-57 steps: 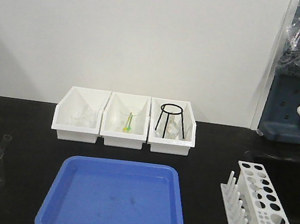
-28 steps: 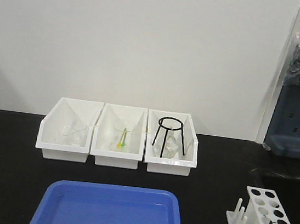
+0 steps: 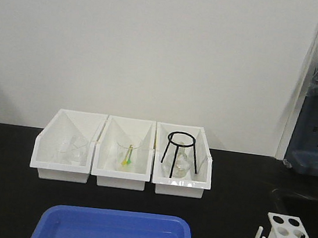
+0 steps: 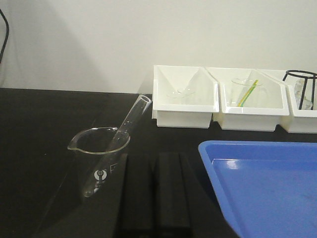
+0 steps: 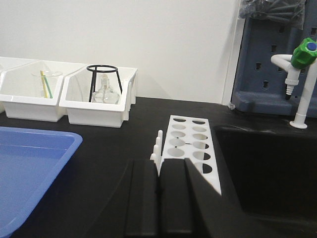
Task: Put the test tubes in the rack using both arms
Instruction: 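Move the left gripper down around the test tube in the glass beaker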
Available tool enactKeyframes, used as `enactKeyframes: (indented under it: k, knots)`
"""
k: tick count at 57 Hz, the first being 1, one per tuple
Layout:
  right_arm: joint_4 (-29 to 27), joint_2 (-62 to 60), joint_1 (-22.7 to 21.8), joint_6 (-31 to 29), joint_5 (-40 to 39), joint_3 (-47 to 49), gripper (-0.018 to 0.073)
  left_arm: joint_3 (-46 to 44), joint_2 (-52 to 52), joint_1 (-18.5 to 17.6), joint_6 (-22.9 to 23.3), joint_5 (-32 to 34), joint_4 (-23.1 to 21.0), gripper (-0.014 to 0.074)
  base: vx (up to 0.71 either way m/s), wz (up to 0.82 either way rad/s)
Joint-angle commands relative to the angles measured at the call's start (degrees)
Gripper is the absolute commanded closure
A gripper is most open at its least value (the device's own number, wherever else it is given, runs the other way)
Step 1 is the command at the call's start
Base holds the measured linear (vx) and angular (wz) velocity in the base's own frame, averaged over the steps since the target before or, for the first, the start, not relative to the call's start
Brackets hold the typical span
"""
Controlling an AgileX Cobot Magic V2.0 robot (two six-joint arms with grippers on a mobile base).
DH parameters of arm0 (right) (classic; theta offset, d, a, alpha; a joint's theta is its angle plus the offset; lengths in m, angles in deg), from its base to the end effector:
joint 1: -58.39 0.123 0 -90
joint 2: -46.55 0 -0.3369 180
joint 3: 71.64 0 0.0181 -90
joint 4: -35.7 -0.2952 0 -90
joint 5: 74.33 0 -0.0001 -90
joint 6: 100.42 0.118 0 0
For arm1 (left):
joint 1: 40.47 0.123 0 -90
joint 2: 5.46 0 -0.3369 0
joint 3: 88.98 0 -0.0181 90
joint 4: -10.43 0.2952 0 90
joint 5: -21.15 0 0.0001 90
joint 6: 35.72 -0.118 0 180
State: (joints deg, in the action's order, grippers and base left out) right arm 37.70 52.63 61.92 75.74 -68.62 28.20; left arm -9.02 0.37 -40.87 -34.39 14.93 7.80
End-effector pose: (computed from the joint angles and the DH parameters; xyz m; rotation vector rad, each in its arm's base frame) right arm 0.0762 0.0043 0.1920 -0.1283 1.5997 -0.0339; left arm 0.0758 -0.0011 0.1927 -0.0458 1.6055 -0.0628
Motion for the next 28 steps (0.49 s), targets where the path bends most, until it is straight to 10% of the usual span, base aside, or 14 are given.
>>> enactKeyframes:
  k: [1,28]
  knots:
    - [0.3,-0.7,-0.1,-0.2,-4.6,-0.8,0.0568,-1.8,-0.1,0.0,0.6,4.6,-0.5,0.0601,0.03,0.01]
    - [0.3,-0.7,-0.1,-0.2,-5.4,-0.8,0.0568,-1.8,-0.1,0.0,0.6,4.6,-0.5,0.0601,0.01,0.0]
